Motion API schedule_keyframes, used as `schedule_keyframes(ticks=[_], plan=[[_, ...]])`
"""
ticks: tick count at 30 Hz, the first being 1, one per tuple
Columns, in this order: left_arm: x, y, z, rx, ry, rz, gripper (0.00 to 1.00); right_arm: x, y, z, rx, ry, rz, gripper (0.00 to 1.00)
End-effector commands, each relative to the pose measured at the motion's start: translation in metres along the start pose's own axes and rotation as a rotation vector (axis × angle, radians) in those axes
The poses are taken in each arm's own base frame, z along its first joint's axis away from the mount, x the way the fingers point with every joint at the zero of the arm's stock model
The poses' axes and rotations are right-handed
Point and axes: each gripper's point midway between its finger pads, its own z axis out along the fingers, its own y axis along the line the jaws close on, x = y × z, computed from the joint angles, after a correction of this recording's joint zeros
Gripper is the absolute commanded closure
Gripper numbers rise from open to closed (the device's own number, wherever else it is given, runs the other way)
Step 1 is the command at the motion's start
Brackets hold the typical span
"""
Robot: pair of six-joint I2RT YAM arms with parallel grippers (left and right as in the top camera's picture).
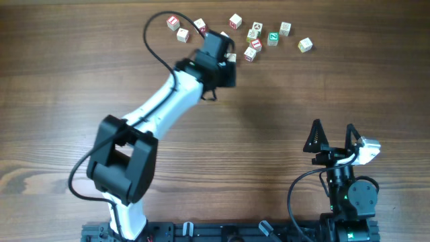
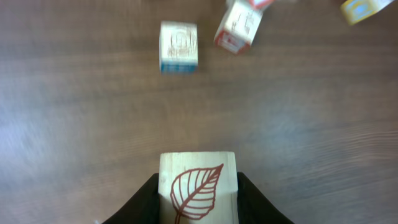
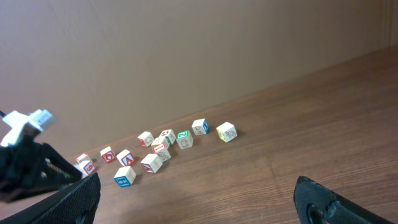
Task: Form a tower
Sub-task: 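Reach left gripper to the leaf-picture block and grasp it, then carry the leaf block toward the table center and set it down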
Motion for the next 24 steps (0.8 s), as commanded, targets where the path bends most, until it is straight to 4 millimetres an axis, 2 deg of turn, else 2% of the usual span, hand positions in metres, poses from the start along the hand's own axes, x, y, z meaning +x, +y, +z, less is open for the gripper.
schedule_keyframes(ticks=[1, 4, 9, 14, 17, 20, 22, 24], plan=[[0.039, 0.010, 0.017, -0.192, -0.026, -0.124, 0.69, -0.001, 0.002, 0.000, -0.014, -0.005, -0.010, 0.00], [0.049, 0.010, 0.025, -0.222, -0.092, -0.135, 0.69, -0.001, 0.002, 0.000, -0.014, -0.005, -0.010, 0.00], [0.060, 0.015, 0.041, -0.179, -0.144, -0.187, 0.69, -0.001, 0.002, 0.000, -0.014, -0.005, -0.010, 0.00], [0.089, 0.016, 0.061, -0.198, -0.084, -0.154, 0.69, -0.001, 0.002, 0.000, -0.014, -0.005, -0.011, 0.00], [0.117, 0.015, 0.083, -0.189, -0.008, -0.134, 0.69, -0.001, 0.002, 0.000, -0.014, -0.005, -0.011, 0.00], [0.120, 0.012, 0.086, -0.173, 0.003, -0.133, 0.61, -0.001, 0.002, 0.000, -0.014, -0.005, -0.010, 0.00], [0.122, 0.006, 0.087, -0.142, 0.019, -0.135, 0.60, -0.001, 0.002, 0.000, -0.014, -0.005, -0.011, 0.00], [0.117, -0.001, 0.081, -0.116, 0.016, -0.137, 0.51, -0.001, 0.002, 0.000, -0.014, -0.005, -0.011, 0.00]])
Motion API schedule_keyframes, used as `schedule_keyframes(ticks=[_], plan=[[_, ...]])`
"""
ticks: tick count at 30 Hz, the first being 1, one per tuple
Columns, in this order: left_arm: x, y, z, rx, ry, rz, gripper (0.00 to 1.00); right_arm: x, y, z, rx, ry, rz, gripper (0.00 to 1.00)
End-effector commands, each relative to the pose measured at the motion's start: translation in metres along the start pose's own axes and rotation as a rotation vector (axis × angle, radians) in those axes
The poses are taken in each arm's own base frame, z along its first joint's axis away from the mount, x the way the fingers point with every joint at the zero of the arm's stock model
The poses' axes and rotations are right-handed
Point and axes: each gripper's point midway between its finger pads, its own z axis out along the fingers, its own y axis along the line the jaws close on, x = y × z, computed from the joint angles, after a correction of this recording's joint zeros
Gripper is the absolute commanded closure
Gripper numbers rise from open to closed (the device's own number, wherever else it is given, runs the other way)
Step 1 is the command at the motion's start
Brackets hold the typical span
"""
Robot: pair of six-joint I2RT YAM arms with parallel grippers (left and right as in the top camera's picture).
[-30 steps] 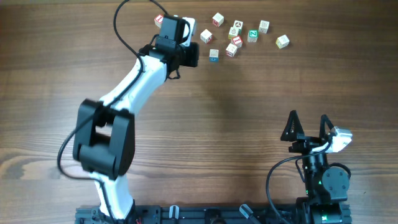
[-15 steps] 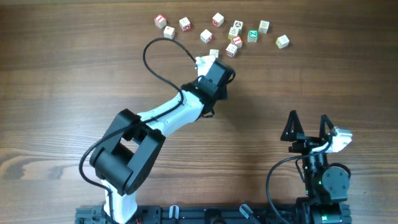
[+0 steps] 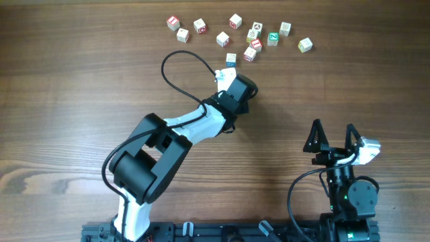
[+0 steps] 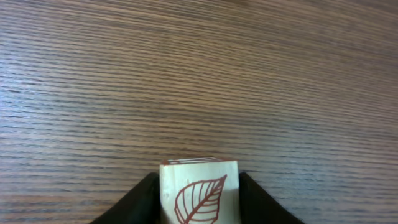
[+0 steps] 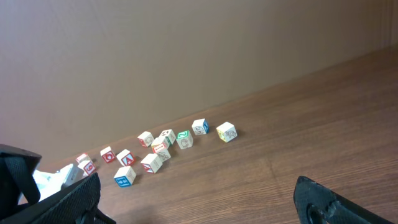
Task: Form a tower
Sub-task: 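Carry the leaf block toward the table center and set it down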
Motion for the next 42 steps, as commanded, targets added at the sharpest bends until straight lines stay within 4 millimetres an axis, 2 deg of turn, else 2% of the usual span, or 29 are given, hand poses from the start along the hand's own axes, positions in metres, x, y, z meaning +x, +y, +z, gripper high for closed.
schedule_keyframes(ticks=[1, 2, 3, 4, 7, 10, 12, 14, 16, 21, 25, 27, 28, 30, 32, 33, 35, 39, 42], plan=[[0.043, 0.007, 0.011, 0.011, 0.143, 0.013, 0.48, -0.001, 0.002, 0.000, -0.014, -0.005, -0.010, 0.00], [0.038, 0.003, 0.006, 0.021, 0.132, 0.010, 0.37, -0.001, 0.002, 0.000, -0.014, -0.005, -0.011, 0.00], [0.031, 0.000, -0.001, 0.035, 0.118, 0.007, 0.10, -0.001, 0.002, 0.000, -0.014, -0.005, -0.011, 0.00], [0.023, -0.004, -0.009, 0.048, 0.104, 0.003, 0.00, -0.001, 0.002, 0.000, -0.014, -0.005, -0.011, 0.00], [0.007, -0.011, -0.030, 0.076, 0.073, 0.033, 0.00, -0.001, 0.002, 0.000, -0.014, -0.005, -0.010, 0.00], [-0.010, -0.014, -0.061, 0.095, 0.048, 0.091, 0.00, -0.001, 0.002, 0.000, -0.014, -0.005, -0.011, 0.00], [-0.024, -0.006, -0.086, 0.061, 0.011, 0.092, 0.00, -0.001, 0.002, 0.000, -0.014, -0.005, -0.010, 0.00], [-0.034, 0.010, -0.107, -0.007, -0.021, 0.097, 0.00, -0.001, 0.002, 0.000, -0.014, -0.005, -0.011, 0.00], [-0.044, 0.016, -0.131, -0.019, -0.052, 0.093, 0.00, -0.001, 0.002, 0.000, -0.014, -0.005, -0.011, 0.00], [-0.076, 0.006, -0.177, 0.058, -0.175, 0.108, 0.00, -0.001, 0.002, 0.000, -0.014, -0.005, -0.011, 0.00], [-0.088, 0.005, -0.202, 0.085, -0.226, 0.157, 0.00, -0.001, 0.002, 0.000, -0.014, -0.005, -0.011, 0.00], [-0.097, 0.008, -0.224, 0.101, -0.273, 0.140, 0.00, -0.001, 0.002, 0.000, -0.014, -0.005, -0.011, 0.00], [-0.101, 0.017, -0.243, 0.088, -0.298, 0.132, 0.00, -0.001, 0.002, 0.000, -0.014, -0.005, -0.011, 0.00], [-0.096, 0.037, -0.264, 0.045, -0.295, 0.136, 0.00, -0.001, 0.002, 0.000, -0.014, -0.005, -0.011, 0.00], [-0.085, 0.073, -0.289, -0.059, -0.282, 0.151, 0.00, -0.001, 0.002, 0.000, -0.014, -0.005, -0.011, 0.00], [-0.081, 0.085, -0.296, -0.097, -0.278, 0.158, 0.00, -0.001, 0.002, 0.000, -0.014, -0.005, -0.011, 0.00], [-0.068, 0.104, -0.304, -0.154, -0.240, 0.171, 0.00, -0.001, 0.002, 0.000, -0.014, -0.005, -0.011, 0.00], [-0.035, 0.146, -0.308, -0.309, -0.120, 0.096, 0.00, -0.001, 0.002, 0.000, -0.014, -0.005, -0.011, 0.00], [-0.020, 0.176, -0.318, -0.441, -0.089, 0.029, 0.00, -0.001, 0.002, 0.000, -0.014, -0.005, -0.011, 0.00]])
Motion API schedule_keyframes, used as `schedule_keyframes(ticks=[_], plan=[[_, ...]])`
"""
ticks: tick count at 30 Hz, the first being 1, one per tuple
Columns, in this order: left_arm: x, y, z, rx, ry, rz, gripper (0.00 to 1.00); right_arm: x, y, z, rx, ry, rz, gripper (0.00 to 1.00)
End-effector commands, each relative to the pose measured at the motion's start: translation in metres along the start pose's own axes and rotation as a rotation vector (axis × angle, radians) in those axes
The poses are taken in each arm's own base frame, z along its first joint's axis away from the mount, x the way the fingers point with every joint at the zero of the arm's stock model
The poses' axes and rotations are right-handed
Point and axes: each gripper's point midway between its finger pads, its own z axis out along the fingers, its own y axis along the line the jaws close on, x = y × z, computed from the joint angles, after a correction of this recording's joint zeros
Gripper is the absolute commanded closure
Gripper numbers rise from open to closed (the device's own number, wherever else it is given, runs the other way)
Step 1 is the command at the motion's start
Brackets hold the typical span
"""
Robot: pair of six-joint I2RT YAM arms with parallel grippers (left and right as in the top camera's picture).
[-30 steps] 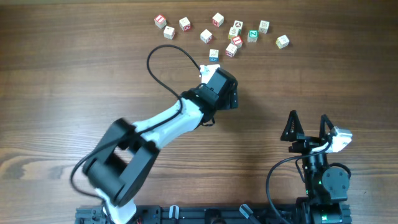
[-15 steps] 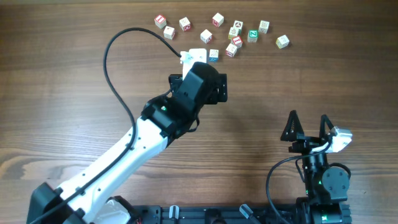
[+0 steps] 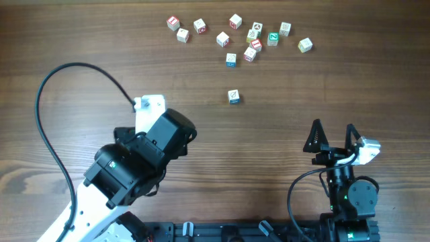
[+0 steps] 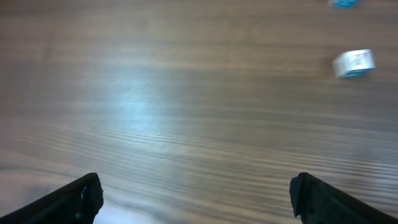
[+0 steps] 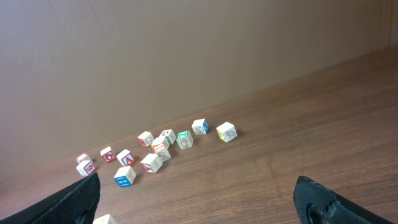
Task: Form a tower
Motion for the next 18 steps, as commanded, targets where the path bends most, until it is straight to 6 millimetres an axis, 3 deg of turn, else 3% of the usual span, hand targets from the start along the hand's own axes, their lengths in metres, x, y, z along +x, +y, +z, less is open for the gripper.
schedule_keyframes(ticks=[1, 4, 8, 11, 18], plan=[[0.004, 0.033, -0.002, -0.159, -0.023, -0.124, 0.00, -0.001, 0.002, 0.000, -0.014, -0.005, -0.011, 0.00], [0.004, 0.052, -0.002, -0.236, -0.028, -0.132, 0.00, -0.001, 0.002, 0.000, -0.014, -0.005, -0.011, 0.00], [0.021, 0.093, 0.005, -0.347, 0.095, -0.348, 0.00, -0.001, 0.002, 0.000, -0.014, -0.005, -0.010, 0.00], [0.034, 0.089, 0.010, -0.292, 0.198, -0.427, 0.00, -0.001, 0.002, 0.000, -0.014, -0.005, -0.011, 0.00], [0.047, 0.085, 0.018, -0.285, 0.243, -0.417, 0.00, -0.001, 0.002, 0.000, -0.014, -0.005, -0.011, 0.00]])
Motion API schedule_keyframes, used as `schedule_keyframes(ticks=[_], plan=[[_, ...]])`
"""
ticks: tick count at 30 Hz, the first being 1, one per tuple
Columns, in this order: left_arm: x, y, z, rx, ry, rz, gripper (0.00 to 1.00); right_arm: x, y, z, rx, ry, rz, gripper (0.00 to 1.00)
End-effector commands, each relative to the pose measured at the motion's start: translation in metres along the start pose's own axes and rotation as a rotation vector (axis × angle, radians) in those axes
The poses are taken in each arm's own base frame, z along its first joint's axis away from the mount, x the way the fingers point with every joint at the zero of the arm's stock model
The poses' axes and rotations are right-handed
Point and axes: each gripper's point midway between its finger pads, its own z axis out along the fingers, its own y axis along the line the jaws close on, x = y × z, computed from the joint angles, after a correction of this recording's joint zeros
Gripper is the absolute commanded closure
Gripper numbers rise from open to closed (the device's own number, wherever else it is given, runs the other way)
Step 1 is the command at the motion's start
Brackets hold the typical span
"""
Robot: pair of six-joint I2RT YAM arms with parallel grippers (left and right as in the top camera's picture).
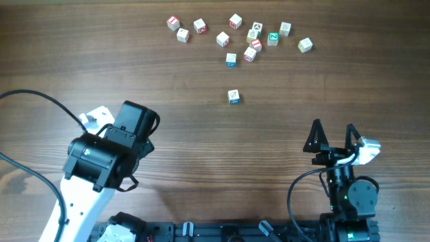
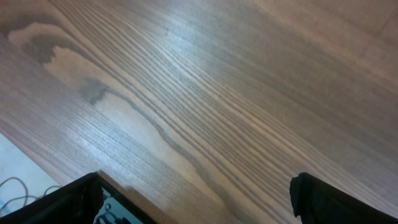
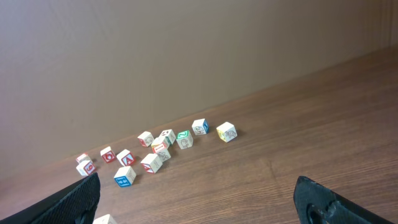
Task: Form a tower
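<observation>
The leaf block (image 1: 233, 97) stands alone on the wooden table, nearer than the scattered blocks; the right wrist view catches it at the bottom edge (image 3: 102, 219). Several small picture and letter blocks (image 1: 250, 35) lie loose along the far side, and the blocks (image 3: 155, 152) also show in the right wrist view. My left gripper (image 2: 196, 208) is open over bare wood at the near left, holding nothing. My right gripper (image 1: 332, 136) points up at the near right, open and empty, its fingertips (image 3: 68, 199) wide apart.
The left arm (image 1: 107, 158) with its black cable (image 1: 27, 101) covers the near-left table. The table's near edge (image 2: 37, 168) and a strip of floor show in the left wrist view. A brown wall (image 3: 186, 50) rises behind the blocks.
The left arm has drawn back farther to the near left; its wrist view now shows bare wood and the table's edge instead of distant blocks. The leaf block and right arm are unmoved.
My left gripper was shut on the leaf block among the scattered blocks at the far side. Then it held the block low over the table nearer the middle. Later the block stood alone there, with the gripper open and withdrawn left, and now farther back.
</observation>
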Motion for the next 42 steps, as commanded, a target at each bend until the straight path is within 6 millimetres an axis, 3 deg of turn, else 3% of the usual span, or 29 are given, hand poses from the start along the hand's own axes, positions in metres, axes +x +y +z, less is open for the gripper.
schedule_keyframes(ticks=[1, 4, 6, 9, 10, 12, 17, 19, 22, 25, 30, 34, 40, 42], plan=[[0.010, 0.001, 0.010, -0.016, 0.033, -0.011, 0.00, -0.001, 0.002, 0.000, -0.014, -0.006, -0.010, 0.00], [0.010, 0.000, 0.011, -0.022, 0.039, -0.007, 0.00, -0.001, 0.002, 0.000, -0.014, -0.005, -0.010, 0.00], [0.001, -0.018, 0.011, 0.053, 0.008, -0.012, 0.00, -0.001, 0.002, 0.000, -0.014, -0.005, -0.011, 0.00], [0.000, -0.108, -0.012, 0.507, 0.025, 0.277, 0.00, -0.001, 0.002, 0.000, -0.014, -0.005, -0.010, 0.00], [-0.004, -0.123, -0.018, 0.579, 0.009, 0.290, 0.00, -0.001, 0.002, 0.000, -0.014, -0.005, -0.010, 0.00], [-0.028, -0.171, -0.031, 0.746, -0.096, 0.332, 0.00, -0.001, 0.002, 0.000, -0.014, -0.005, -0.011, 0.00], [-0.048, -0.238, 0.005, 0.769, -0.110, 0.423, 0.00, -0.001, 0.002, 0.000, -0.014, -0.005, -0.011, 0.00], [-0.069, -0.277, 0.019, 0.754, -0.106, 0.474, 0.00, -0.001, 0.002, 0.000, -0.014, -0.005, -0.010, 0.00], [-0.108, -0.330, 0.023, 0.765, -0.136, 0.492, 0.00, -0.001, 0.002, 0.000, -0.014, -0.005, -0.011, 0.00], [-0.121, -0.371, 0.039, 0.795, -0.138, 0.517, 0.00, -0.001, 0.002, 0.000, -0.014, -0.005, -0.011, 0.00], [-0.105, -0.421, 0.105, 0.831, -0.117, 0.525, 0.15, -0.001, 0.002, 0.000, -0.014, -0.005, -0.011, 0.00], [-0.077, -0.442, 0.151, 0.832, -0.073, 0.541, 0.18, -0.001, 0.002, 0.000, -0.014, -0.005, -0.011, 0.00], [-0.031, -0.456, 0.173, 0.817, -0.004, 0.602, 0.15, -0.001, 0.002, 0.000, -0.014, -0.005, -0.011, 0.00], [-0.026, -0.455, 0.179, 0.804, 0.011, 0.606, 0.37, -0.001, 0.002, 0.000, -0.014, -0.005, -0.011, 0.00]])
